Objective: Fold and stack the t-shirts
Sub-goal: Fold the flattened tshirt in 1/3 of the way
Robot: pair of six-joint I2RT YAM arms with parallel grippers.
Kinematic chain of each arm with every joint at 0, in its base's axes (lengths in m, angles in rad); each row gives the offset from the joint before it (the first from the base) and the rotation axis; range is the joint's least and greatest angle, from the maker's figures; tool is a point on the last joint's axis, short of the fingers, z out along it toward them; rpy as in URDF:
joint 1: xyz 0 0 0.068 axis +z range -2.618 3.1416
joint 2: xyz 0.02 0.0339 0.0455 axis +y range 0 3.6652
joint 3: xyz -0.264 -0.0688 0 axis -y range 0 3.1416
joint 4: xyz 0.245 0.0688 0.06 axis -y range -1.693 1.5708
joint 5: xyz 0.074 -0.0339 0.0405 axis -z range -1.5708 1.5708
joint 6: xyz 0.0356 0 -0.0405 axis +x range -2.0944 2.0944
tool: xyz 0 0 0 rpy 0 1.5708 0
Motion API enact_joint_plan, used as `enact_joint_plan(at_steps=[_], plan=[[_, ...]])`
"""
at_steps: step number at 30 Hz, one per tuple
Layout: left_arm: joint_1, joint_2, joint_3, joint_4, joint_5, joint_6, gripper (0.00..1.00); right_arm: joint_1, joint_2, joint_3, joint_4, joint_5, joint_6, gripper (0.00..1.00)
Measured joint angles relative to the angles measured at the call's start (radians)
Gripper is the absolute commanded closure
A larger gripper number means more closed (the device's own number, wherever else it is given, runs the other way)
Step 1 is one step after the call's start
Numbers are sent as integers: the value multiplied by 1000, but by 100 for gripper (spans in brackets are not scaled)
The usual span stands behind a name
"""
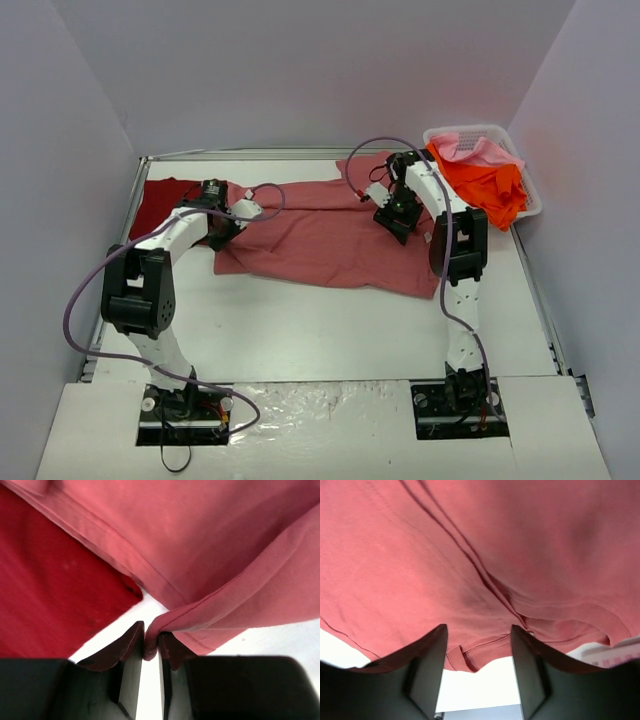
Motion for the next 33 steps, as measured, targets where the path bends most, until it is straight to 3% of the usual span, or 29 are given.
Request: enact_joint_plan(at_steps=[9,15,16,20,27,33], plan=[[-28,-70,0,43,-79,-2,77,-40,-142,-146,118,-28,77,32],[-49,-153,-35,48,-110,9,64,-57,-376,-335,261,-31,165,23],[-48,-167,-50,48,-115,10,61,-58,-410,-359,278,-32,178,5],[-48,-185,-94,51,-137,24,54,-62,-495,-428,340,-33,216,2],[-45,-187,-156,80,-167,29,54,-64,-515,-540,397,-21,249,2],[-45,-263,-304,95,-125,50,54,-69,-601,-638,410,-6,248,3]])
